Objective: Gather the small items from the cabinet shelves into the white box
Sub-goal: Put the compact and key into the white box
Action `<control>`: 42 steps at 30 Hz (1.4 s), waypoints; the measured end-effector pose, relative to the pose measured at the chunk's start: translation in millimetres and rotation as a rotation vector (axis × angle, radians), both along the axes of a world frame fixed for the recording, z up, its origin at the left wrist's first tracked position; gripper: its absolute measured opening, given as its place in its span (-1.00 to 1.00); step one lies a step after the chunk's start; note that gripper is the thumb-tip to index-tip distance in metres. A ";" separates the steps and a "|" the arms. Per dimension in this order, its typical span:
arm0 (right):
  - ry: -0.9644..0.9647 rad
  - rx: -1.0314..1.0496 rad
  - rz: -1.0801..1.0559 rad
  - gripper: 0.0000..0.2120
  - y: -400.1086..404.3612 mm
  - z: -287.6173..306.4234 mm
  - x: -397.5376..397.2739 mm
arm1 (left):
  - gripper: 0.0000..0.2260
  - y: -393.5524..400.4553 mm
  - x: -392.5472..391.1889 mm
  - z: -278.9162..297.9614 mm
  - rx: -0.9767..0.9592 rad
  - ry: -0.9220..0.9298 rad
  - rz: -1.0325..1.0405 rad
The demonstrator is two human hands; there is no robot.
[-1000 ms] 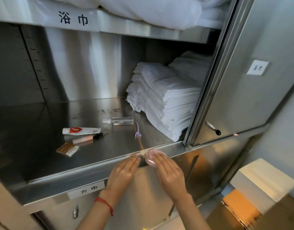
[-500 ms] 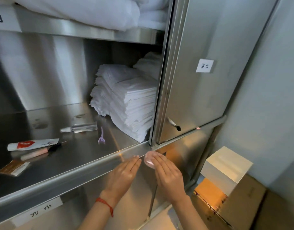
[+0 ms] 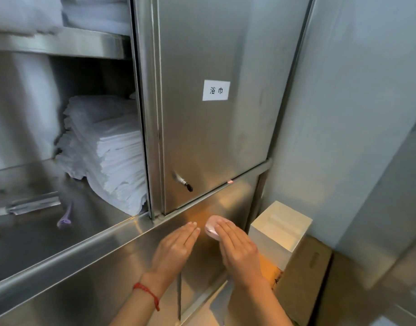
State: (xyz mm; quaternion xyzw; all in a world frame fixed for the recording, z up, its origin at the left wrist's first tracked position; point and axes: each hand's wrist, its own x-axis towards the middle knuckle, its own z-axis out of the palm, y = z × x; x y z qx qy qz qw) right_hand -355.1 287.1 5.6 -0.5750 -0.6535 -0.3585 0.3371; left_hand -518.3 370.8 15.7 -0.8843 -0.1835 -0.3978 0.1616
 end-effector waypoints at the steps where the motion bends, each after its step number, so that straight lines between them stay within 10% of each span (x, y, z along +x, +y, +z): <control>1: 0.000 0.003 -0.010 -0.58 -2.3 1.1 9.9 | -0.67 0.6 11.2 -1.5 -0.001 -0.003 -0.009; 9: 0.060 -0.039 -0.110 -0.80 -18.9 -0.5 87.6 | -0.73 0.2 94.0 -6.3 -0.038 -0.017 -0.113; 15: 0.085 -0.088 -0.203 -0.65 -27.1 -8.6 133.5 | -0.46 2.8 145.3 2.1 -0.148 0.079 -0.195; 42: 0.085 -0.014 -0.639 -0.51 21.6 -14.6 208.2 | -0.39 98.2 303.6 -14.8 -0.196 0.214 -0.645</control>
